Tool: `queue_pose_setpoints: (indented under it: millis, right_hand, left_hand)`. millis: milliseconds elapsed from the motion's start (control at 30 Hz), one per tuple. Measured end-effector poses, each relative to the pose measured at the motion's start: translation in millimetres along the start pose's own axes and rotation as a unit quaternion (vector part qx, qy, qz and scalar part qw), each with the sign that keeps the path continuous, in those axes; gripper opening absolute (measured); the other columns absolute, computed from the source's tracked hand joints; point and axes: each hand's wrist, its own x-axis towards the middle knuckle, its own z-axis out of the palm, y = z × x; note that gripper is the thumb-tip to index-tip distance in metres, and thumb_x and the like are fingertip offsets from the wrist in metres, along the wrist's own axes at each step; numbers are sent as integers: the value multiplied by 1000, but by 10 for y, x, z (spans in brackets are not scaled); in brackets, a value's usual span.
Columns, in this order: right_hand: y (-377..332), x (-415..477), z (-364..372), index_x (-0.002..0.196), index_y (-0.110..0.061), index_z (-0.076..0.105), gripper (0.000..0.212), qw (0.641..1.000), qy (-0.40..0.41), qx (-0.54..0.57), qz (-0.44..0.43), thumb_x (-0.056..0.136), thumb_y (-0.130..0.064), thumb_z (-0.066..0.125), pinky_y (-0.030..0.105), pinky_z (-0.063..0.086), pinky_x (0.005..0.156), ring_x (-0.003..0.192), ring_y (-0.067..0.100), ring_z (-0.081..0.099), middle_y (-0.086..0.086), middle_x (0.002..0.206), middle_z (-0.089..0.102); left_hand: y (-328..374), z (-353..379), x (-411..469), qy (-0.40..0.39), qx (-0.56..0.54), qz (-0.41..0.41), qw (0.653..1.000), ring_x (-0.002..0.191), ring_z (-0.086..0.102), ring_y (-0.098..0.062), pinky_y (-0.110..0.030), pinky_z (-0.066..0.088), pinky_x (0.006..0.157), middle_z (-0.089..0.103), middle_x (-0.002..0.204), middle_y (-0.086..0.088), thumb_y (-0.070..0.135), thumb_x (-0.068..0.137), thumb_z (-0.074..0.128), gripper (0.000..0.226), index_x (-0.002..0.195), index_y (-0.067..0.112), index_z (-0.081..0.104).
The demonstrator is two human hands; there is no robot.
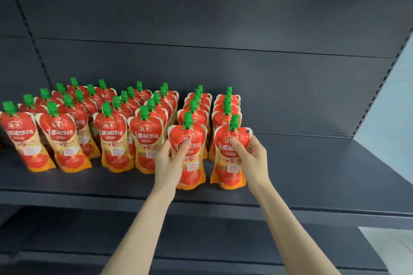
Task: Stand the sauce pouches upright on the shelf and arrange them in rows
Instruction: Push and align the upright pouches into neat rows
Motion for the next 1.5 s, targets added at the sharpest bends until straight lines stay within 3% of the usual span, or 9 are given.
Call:
queue_pose_setpoints:
  millis: [200,333,467,633,833,1167,1367,1500]
  right_hand:
    - [184,297,109,106,-15,64,17,1000,-15,-10,1,89,-15,62,23,57,69,88,11,70,-5,96,73]
    - [334,291,65,105,-12,64,22,999,-13,-37,7,84,-17,68,29,58,75,90,16,70,3,99,73]
    - [539,145,56,105,-12,59,33,993,3,-116,4,76,-12,75,18,54,67,85,8,68,-2,97,70]
    - [675,25,43,113,-14,53,46,984,11,-177,19,74,-12,78,11,51,65,86,-1,66,-8,101,66]
    - [672,-24,20,113,-17,49,44,972,47,-232,7,77,-16,75,4,47,68,85,-6,61,-16,97,62]
    - [686,-36,20,122,-15,43,46,968,18,-250,17,84,-21,69,2,46,64,88,-6,58,-10,107,60]
    - [708,-61,1,124,-21,40,58,964,45,-262,-3,77,-24,76,20,49,83,103,9,58,-5,116,58]
    - [712,-60,14,121,-25,41,54,963,49,-265,-3,79,-22,74,13,47,77,97,6,60,-8,112,60]
  left_hand:
    - [-148,-13,365,-28,-2,-2,1000,104,57,-1,-17,49,80,61,113,14,36,88,59,25,113,35,53]
    - [-315,-72,397,-72,16,-6,997,107,56,0,-14,51,80,59,115,14,31,88,59,33,119,30,50]
    - [-563,-170,314,-90,82,-2,993,105,56,-1,-14,47,80,59,111,11,24,82,70,40,113,32,46]
    - [-662,-186,247,-55,165,39,984,102,52,-3,-5,43,71,54,112,8,18,80,71,46,117,20,43]
    - [-657,-181,270,-76,178,34,981,105,52,-7,-19,43,85,56,117,3,18,81,70,50,124,14,44]
    - [-702,-102,164,7,235,85,968,120,48,-15,-19,40,89,50,130,-4,23,78,74,66,132,12,38]
    - [-749,-97,136,38,292,117,948,117,51,-18,-23,42,86,52,125,-6,32,76,73,64,129,13,42]
    - [-756,-95,141,37,305,115,945,119,50,-20,-24,43,86,51,128,-6,31,79,71,63,131,13,41]
